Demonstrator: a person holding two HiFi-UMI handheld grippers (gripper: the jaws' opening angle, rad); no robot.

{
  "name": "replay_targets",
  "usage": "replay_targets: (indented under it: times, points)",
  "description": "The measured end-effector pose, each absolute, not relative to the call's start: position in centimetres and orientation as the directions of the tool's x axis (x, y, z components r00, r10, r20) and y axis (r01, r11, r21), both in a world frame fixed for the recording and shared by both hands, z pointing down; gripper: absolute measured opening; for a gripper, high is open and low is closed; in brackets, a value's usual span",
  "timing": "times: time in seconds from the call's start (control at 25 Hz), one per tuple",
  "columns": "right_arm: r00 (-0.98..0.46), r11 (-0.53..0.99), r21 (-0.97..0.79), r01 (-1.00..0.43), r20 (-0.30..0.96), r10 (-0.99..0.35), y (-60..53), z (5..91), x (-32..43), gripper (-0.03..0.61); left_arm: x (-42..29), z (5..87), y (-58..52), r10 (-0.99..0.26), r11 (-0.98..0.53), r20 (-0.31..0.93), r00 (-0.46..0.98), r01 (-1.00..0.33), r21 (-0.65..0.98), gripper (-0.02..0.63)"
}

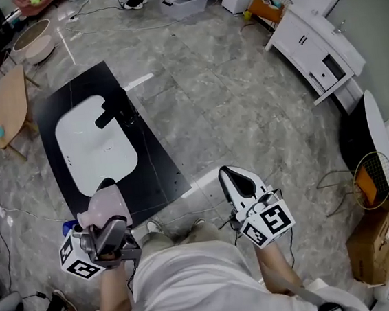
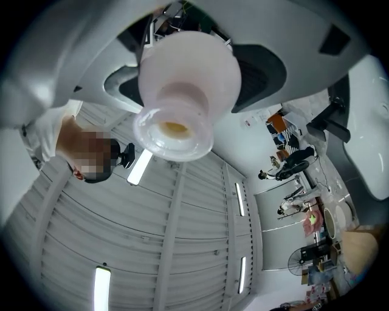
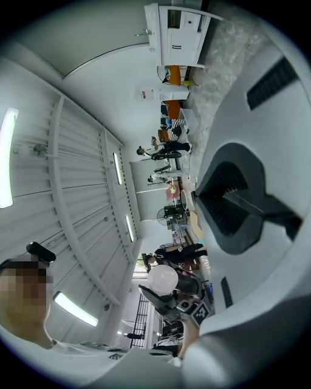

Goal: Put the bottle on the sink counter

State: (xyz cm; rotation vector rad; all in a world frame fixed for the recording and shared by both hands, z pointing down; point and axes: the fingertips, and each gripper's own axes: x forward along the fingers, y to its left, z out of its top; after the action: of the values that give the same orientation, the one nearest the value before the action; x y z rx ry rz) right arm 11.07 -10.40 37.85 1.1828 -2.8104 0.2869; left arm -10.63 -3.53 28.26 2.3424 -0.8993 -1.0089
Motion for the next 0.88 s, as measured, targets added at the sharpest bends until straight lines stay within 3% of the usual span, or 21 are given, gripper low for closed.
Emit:
replay_targets:
  times: [0.88]
  points:
    - [-0.673,0.663,-0.155,-0.732,0.321,-0.667,-11.2,45.3,8.1,0.011,-10.5,42.6,-9.5,-0.767,-0.562,-0.237,0.596,-0.447,0.696,0.411]
